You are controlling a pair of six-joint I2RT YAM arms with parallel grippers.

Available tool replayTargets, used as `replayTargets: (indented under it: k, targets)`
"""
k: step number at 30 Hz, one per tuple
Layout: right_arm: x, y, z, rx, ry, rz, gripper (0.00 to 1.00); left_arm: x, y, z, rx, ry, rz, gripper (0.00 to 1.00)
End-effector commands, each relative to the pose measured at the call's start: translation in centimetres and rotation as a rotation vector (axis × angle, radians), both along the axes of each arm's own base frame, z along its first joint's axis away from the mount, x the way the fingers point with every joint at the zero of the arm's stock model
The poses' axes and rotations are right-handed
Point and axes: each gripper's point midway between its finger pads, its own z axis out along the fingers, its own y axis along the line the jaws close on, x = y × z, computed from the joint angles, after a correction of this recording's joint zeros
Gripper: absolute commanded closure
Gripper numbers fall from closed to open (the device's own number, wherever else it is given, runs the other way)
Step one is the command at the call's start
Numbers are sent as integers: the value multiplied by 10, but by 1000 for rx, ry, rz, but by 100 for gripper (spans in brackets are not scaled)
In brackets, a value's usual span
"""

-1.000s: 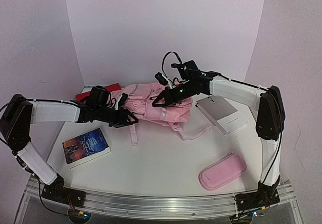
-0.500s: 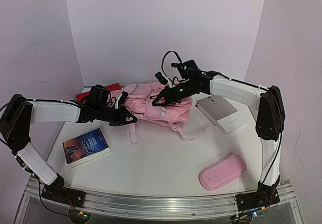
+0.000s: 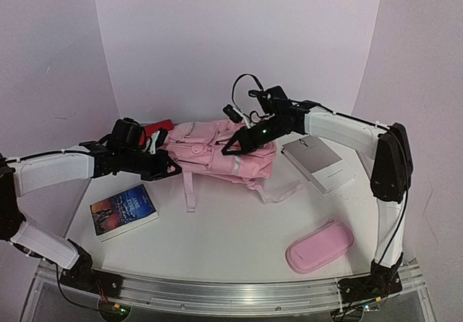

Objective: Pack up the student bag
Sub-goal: Unzip the student bag at the center of the board.

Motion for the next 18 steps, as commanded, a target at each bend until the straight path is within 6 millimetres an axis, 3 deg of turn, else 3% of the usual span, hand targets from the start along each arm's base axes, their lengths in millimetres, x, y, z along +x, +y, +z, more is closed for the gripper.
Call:
replayTargets:
  k: [1,7,13,15,18]
  targets:
    - [7,-48,21,-85,-195,19,100,-10,43,-2,147,39,140,100]
    - [12,-99,-9,-260,-305,63,100,-19,53,-1,203,51,131,100]
    - [32,-155,-41,-436,-440,103,100,-25,45,5,180,51,66,100]
    - [39,-163,-48,-469,-464,109,100,-27,33,11,141,53,4,100]
    - [42,-158,-44,-439,-467,113,98,-29,13,20,90,56,-86,100]
